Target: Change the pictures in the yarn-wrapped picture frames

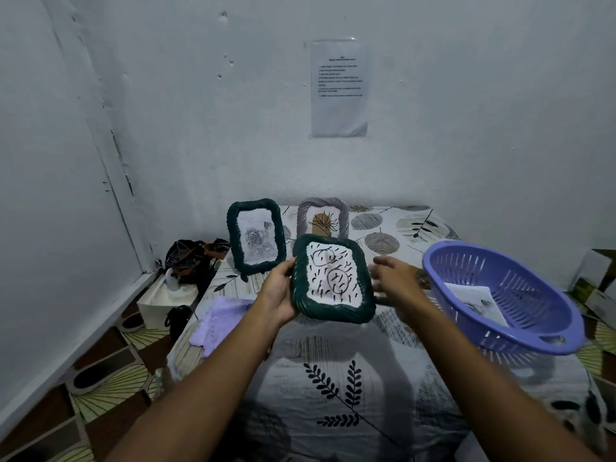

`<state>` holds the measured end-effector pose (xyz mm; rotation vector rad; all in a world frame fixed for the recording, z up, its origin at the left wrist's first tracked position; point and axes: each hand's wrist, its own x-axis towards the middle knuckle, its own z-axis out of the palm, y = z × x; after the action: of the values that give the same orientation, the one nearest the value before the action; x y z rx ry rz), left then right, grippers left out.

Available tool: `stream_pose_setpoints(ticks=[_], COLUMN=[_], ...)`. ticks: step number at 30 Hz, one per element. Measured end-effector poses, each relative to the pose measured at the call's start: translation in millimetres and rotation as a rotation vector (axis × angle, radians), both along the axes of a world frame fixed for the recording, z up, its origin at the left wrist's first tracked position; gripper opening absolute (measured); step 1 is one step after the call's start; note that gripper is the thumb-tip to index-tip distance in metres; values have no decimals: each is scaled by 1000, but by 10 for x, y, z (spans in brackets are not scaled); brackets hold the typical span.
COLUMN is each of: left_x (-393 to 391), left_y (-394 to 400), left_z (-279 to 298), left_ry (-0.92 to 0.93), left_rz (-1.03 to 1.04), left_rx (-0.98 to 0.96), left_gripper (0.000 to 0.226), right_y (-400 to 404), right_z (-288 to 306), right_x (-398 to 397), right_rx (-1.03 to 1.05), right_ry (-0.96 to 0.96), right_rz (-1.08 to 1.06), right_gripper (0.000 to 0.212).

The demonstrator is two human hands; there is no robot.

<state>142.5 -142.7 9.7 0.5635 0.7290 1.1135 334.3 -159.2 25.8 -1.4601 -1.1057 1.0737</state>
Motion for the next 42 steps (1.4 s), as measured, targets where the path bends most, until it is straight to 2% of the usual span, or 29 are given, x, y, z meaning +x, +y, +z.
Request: stream_pose_setpoints(ticks=[3,7,11,16,23,29,35,42], left_x=[-44,-100,-214,-297,-325,-302,-235,-235], left_y=[42,56,152,272,392,458,504,539], left_z=[-151,-312,-474,-562,-622,-601,-617,-623], left_ry=[-4,58,378,597,717,807,842,859], left_rz=[26,56,90,103,45,-16,-68,-30], left_rx=[-55,-94,-112,-127,-146,-90,-29,-11], left_gripper=[37,34,15,15,20,20,1,15], right_y=[-17,56,132,256,433,513,588,575], right_z=[-112,-300,-483,-662,-743,-686,-738,-726], right_x=[-59,-76,-39,-26,-12,-12,-31,-18], right_rx=[-104,-134,-203,-245,-273,-256,-252,-210], right_ry=[253,390,409,337,104,-171,-194,-292], right_rz=[77,58,20,8,26,57,5,-12], right_gripper=[25,30,31,35,32,6,16,15])
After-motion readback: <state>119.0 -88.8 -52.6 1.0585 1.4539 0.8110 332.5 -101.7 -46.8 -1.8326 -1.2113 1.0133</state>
